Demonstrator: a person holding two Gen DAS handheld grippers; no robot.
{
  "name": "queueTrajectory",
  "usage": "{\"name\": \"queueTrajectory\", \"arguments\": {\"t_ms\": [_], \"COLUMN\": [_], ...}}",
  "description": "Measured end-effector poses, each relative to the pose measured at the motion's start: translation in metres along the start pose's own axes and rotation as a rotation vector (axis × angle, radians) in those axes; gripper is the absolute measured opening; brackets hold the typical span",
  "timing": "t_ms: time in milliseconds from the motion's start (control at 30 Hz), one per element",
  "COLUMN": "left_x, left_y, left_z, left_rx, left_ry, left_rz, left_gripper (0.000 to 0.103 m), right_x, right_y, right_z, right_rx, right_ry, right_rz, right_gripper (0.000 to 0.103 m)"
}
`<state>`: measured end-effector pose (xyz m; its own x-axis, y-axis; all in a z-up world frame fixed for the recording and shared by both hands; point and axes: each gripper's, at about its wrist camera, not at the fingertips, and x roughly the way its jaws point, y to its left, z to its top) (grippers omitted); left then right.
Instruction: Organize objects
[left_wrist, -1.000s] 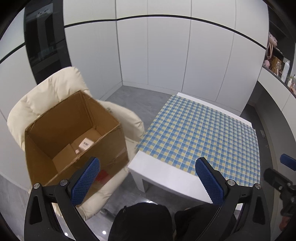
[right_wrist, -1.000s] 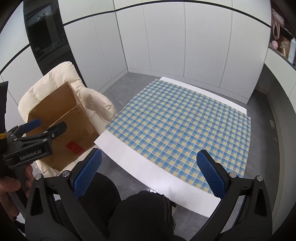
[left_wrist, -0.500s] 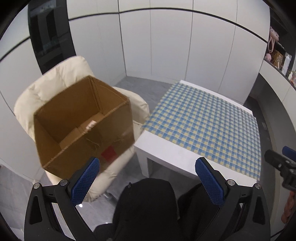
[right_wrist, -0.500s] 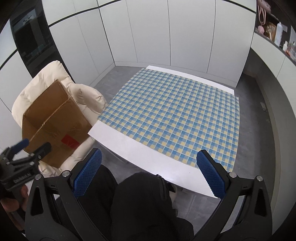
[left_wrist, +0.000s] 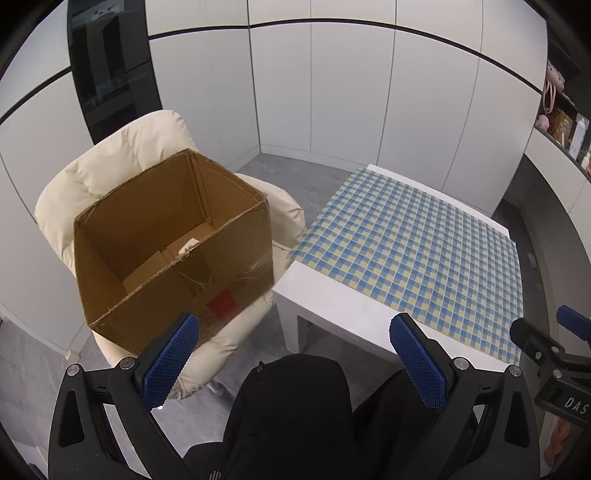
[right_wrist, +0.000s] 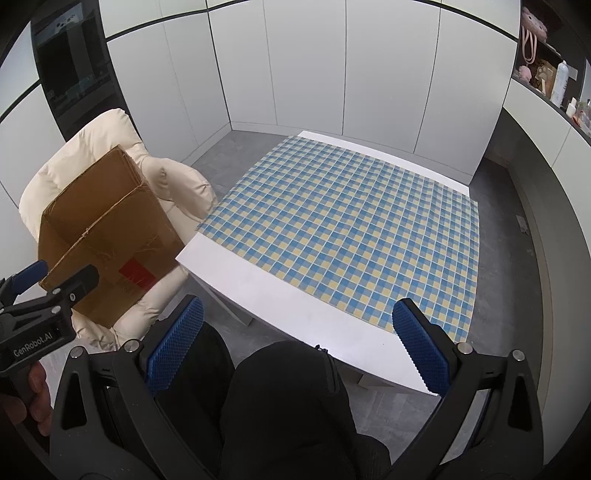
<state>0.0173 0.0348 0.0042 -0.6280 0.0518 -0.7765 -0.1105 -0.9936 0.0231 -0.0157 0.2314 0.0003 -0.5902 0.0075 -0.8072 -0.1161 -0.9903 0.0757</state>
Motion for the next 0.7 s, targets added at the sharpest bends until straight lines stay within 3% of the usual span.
{"name": "queueTrajectory", "arguments": {"t_ms": [233,700], "left_x": [0.001,-0.007], "left_y": [-0.009,-0.012], "left_z": [-0.006,-0.01], "left_rx": [0.056,0.046], "left_ry": [0.013,-0.002], "left_rz": [0.007,-0.001], "left_gripper": [0.102,0.102], "right_x": [0.0,-0.004], "right_y": [0.002,0.004], "right_z": [-0.001,0.001], "right_rx": [-0.002,-0.015], "right_ry": [-0.005,-0.021], "right_rz": [-0.003,-0.015], "right_gripper": [0.103,0.103]}}
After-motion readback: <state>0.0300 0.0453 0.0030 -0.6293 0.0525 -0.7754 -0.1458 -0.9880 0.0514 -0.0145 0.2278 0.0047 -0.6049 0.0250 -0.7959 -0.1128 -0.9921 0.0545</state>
